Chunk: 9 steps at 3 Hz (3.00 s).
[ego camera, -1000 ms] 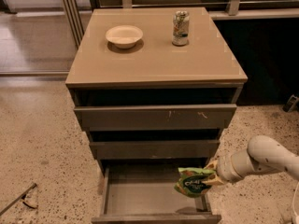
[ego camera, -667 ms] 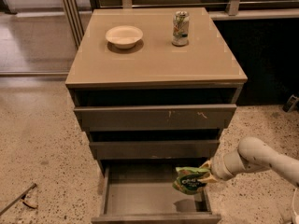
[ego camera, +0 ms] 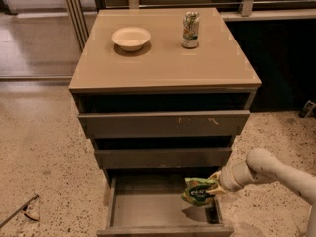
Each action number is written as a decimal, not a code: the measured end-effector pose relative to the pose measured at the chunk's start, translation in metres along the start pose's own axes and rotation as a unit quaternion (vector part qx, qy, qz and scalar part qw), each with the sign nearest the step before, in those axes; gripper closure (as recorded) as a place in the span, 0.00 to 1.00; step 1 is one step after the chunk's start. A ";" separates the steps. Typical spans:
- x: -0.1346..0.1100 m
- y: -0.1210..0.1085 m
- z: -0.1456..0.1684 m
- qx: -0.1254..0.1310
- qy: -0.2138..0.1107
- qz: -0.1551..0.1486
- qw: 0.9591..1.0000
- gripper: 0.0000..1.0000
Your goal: Place green rice chip bag into bottom drawer
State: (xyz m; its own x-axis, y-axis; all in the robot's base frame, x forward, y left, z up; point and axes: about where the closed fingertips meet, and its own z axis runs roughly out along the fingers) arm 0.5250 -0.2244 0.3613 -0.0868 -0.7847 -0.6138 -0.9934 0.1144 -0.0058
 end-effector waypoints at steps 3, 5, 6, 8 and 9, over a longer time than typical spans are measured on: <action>0.025 -0.016 0.050 0.018 -0.002 -0.036 0.999 1.00; 0.036 -0.035 0.102 0.011 0.002 -0.055 0.998 1.00; 0.045 -0.039 0.124 0.003 0.014 -0.057 0.998 1.00; 0.045 -0.039 0.125 0.002 0.014 -0.057 0.998 0.57; 0.045 -0.039 0.125 0.002 0.014 -0.057 0.998 0.36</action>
Offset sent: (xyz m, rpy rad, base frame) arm 0.0203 0.0013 -0.0579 -0.0220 -0.1115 0.0295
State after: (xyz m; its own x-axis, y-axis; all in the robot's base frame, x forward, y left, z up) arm 0.5694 -0.1878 0.2356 0.0254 -0.8093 -0.5869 -0.9966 0.0255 -0.0783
